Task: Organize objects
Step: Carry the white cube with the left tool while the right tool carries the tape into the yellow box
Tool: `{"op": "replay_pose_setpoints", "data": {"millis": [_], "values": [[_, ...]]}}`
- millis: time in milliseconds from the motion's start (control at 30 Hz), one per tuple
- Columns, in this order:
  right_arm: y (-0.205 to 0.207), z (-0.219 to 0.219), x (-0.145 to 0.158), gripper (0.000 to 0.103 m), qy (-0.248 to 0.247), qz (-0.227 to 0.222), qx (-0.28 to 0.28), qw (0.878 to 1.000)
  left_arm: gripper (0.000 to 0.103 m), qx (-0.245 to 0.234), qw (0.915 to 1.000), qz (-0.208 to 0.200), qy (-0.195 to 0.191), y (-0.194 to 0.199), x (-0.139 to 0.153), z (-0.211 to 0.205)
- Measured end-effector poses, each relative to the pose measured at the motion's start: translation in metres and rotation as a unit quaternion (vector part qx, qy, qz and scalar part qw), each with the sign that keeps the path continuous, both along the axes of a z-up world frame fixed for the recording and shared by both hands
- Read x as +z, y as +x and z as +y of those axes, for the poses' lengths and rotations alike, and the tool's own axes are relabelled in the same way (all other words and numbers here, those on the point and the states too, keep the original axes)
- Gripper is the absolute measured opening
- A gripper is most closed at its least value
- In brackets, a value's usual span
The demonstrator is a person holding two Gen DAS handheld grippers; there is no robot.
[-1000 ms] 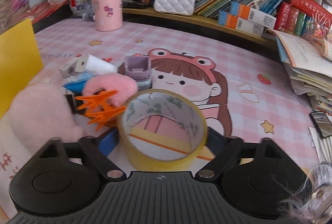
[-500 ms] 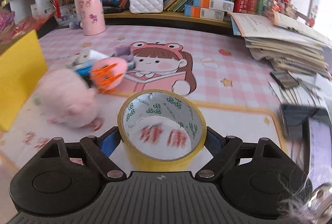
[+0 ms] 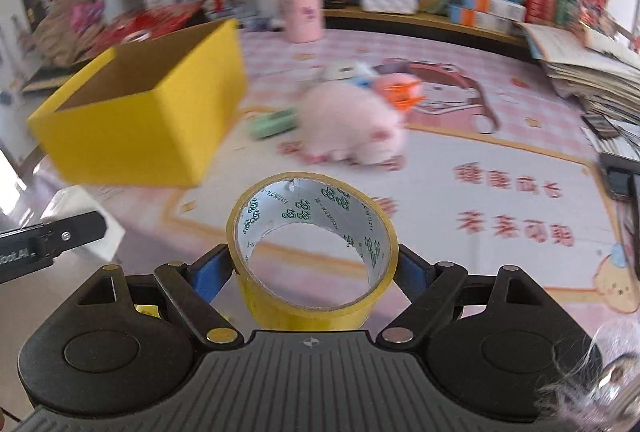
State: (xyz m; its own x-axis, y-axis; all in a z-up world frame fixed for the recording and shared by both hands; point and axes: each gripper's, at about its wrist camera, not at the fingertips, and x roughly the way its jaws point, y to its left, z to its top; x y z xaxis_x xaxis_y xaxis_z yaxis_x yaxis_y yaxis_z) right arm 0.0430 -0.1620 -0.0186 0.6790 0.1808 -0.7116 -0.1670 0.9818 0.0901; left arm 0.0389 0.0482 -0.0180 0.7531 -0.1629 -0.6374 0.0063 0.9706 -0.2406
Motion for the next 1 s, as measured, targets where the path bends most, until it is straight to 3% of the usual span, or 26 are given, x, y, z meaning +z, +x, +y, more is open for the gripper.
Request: {"op": "replay_pose_setpoints", "data": {"millis": [500,1000], "values": [[-0.05,0.115,-0.008,0.084,0.005,0.0,0.024,1.0,0.034,-0.002,1.0,-0.007,0.005,-0.039,0.002,0.103],[-0.057,0.162,0.011,0.084,-0.017,-0.026,0.036,0.999,0.034,-0.002,0.999,-0.042,-0.011,-0.043,0.012,0.145]]}}
